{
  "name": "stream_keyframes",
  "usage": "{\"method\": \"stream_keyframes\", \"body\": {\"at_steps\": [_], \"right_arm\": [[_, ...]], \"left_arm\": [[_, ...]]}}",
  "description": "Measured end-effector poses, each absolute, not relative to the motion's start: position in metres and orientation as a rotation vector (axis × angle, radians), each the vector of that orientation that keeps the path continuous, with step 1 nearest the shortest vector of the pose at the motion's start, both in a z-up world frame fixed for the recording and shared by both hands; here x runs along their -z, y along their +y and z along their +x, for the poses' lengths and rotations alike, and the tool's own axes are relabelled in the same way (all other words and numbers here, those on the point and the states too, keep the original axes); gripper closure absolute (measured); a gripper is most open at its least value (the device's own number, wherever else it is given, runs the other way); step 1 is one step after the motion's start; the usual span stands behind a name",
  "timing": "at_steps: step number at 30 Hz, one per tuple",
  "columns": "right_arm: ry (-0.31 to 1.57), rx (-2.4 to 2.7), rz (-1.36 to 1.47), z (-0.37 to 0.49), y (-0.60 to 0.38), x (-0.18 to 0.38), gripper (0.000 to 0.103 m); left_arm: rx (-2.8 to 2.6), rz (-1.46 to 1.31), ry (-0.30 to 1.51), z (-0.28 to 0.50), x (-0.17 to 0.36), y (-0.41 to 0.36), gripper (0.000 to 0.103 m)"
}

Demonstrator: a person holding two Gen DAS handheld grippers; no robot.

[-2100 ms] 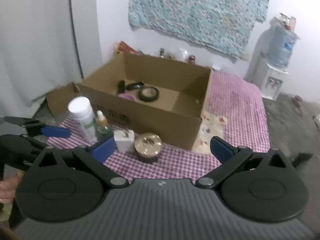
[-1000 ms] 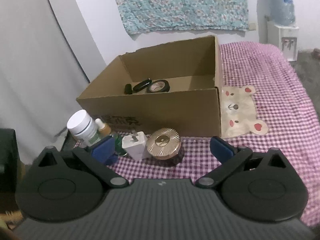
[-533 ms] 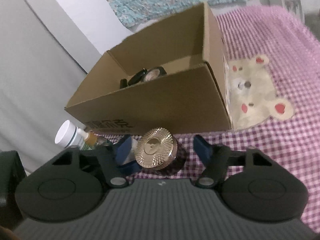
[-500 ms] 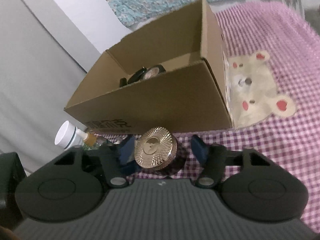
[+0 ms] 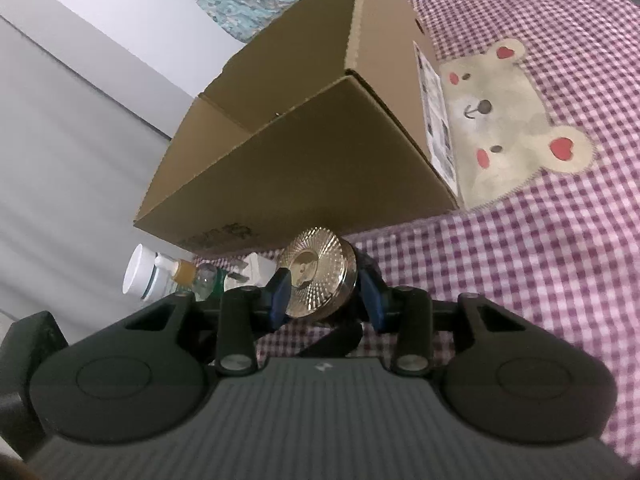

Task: Organize rigid objects
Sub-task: 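Close the right gripper on the gold lid of the jar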

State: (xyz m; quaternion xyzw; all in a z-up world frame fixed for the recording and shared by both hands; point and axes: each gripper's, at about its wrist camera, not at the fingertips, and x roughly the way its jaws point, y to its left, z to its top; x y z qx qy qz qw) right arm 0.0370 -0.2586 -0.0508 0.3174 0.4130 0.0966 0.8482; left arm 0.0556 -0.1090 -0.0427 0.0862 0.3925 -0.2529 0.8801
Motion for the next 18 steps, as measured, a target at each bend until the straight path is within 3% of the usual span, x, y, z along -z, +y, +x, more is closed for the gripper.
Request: {"method": "stream_keyframes", "body": {"at_steps": [9,13,18], "right_arm": [[0.863,-0.197,0.683,0.014,-0.263,0.047,0.065],[0.818,-0.156,0.648,0.017,-0.271,0.037,0.064],[0.804,-0.148,0.653,0.03,-0.277,0.041,0.061]], "left_arm": [[0.597,0.199,0.795,0.027,0.036,-0.112,0.054],[0.542,0.228,0.774,0.025,0.039,-0.111,0.043],[0.51,0.222,0.773,0.038,0.043,-0.113,0.042]]}}
